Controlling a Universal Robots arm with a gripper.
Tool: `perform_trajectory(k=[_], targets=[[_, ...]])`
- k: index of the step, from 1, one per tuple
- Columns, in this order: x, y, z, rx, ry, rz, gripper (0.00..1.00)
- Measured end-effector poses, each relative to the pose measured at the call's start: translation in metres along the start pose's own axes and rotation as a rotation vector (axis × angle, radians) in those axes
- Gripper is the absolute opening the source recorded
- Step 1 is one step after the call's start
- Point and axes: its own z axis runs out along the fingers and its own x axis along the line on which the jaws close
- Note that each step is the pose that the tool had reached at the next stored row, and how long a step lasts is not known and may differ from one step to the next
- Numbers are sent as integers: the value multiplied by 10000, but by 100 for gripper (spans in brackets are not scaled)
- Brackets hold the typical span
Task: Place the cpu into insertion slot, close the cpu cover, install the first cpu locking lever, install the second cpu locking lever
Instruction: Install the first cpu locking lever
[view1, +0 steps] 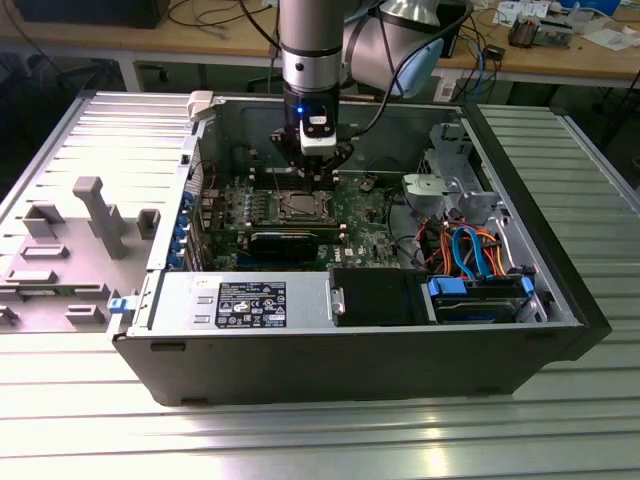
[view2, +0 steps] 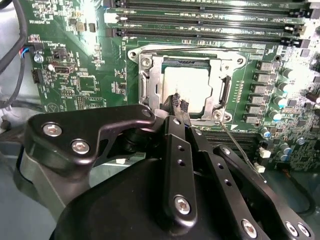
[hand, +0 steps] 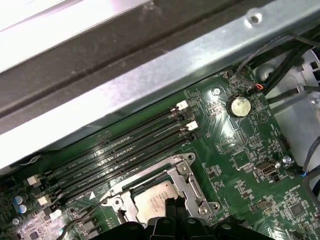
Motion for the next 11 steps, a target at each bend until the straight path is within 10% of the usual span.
perform_trajectory(k=[11], targets=[[-7, -3, -108, -43, 4, -279, 11]])
